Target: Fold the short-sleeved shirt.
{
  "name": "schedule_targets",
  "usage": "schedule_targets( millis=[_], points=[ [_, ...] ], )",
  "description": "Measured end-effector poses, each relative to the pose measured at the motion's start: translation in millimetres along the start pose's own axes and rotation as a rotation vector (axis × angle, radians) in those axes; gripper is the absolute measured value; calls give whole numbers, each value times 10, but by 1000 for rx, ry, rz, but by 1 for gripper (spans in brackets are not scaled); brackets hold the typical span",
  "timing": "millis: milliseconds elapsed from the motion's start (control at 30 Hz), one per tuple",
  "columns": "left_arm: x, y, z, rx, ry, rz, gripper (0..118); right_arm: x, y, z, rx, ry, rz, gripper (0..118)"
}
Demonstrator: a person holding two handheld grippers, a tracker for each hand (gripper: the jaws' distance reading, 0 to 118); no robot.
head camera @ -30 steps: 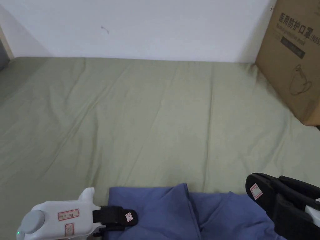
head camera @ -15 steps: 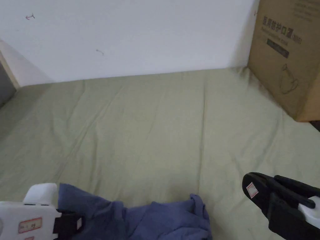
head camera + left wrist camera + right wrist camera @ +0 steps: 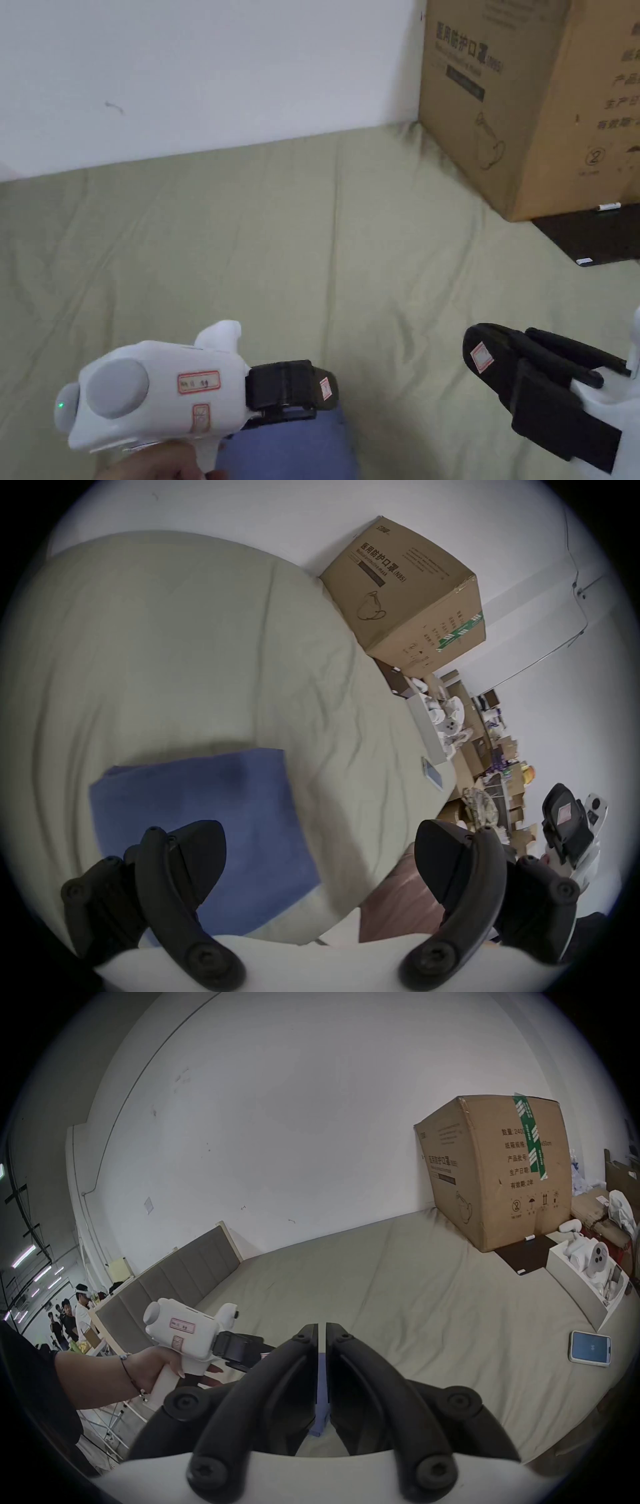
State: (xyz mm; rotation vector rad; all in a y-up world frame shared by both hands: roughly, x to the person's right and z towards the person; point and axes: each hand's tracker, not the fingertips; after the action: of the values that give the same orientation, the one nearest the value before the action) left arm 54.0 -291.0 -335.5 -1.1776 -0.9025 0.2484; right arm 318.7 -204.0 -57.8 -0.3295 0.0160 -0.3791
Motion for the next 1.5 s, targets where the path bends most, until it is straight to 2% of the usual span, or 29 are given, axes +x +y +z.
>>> schedule_targets(
  millis=[67, 100, 133, 167, 200, 267, 467, 600, 633, 700, 767, 833, 933, 1067, 1133, 1200, 1300, 1333, 1367, 1433, 1467, 1500],
  points=[
    [-91, -20, 84, 24, 74, -37, 109, 45, -4, -13, 0, -2, -15, 5],
    [-143, -30, 104, 17, 81, -50, 96, 62, -6, -21, 0, -3, -23, 5],
    [-152, -84, 132, 5, 63, -68, 60, 76, -8, -29, 0, -6, -29, 5],
    [-178, -122, 122, -3, 61, -100, 60, 85, -14, -39, -1, -8, -33, 5],
    [-183, -160, 76, -7, 103, -146, 47, 91, -17, -40, -2, -8, -36, 5],
    [-128, -254, -63, -20, 207, -232, 3, 95, -21, -39, -5, -9, -35, 5],
    [-132, -408, -753, -101, 138, -269, 4, 118, -39, -84, -32, -33, 0, 5],
    [-234, -451, -1164, -139, 146, -256, 2, 129, -53, -122, -47, -40, -29, 5],
    [-255, -457, -1175, -123, 102, -211, 2, 118, -48, -133, -52, -45, -32, 5],
    [-286, -420, -1133, -116, -29, -74, 2, 99, -49, -136, -54, -44, -32, 5],
    [-274, -450, -1065, -112, -86, 1, 2, 59, -49, -144, -54, -39, -28, 5],
    [-180, -450, -825, -49, -96, -28, 2, 9, -33, -140, -56, -31, -26, 5],
    [44, -504, -152, 177, -77, -122, 2, -100, 35, -84, -38, 9, -20, 5],
    [314, -704, 955, 565, 54, -208, 2, -290, 147, 19, 57, 54, 36, 5],
    [435, -878, 1389, 762, 156, -266, 2, -396, 185, 72, 143, 31, 77, 5],
    [541, -1017, 1680, 924, 313, -353, 2, -512, 183, 120, 282, -37, 133, 5],
    [626, -1226, 1862, 1074, 499, -451, 2, -615, 114, 106, 451, -222, 277, 5],
    [622, -1252, 1835, 1096, 548, -476, 1, -611, 81, 89, 486, -258, 303, 5],
    [638, -1312, 1821, 1110, 612, -477, 0, -583, 34, 52, 500, -281, 302, 5],
    [658, -1395, 1813, 1101, 639, -443, 0, -580, -11, 4, 443, -370, 268, 5],
    [634, -1408, 1797, 1096, 604, -419, 0, -575, -23, 10, 412, -363, 232, 5],
    [625, -1436, 1790, 1095, 590, -417, 0, -543, -44, 20, 407, -316, 202, 5]
  ],
)
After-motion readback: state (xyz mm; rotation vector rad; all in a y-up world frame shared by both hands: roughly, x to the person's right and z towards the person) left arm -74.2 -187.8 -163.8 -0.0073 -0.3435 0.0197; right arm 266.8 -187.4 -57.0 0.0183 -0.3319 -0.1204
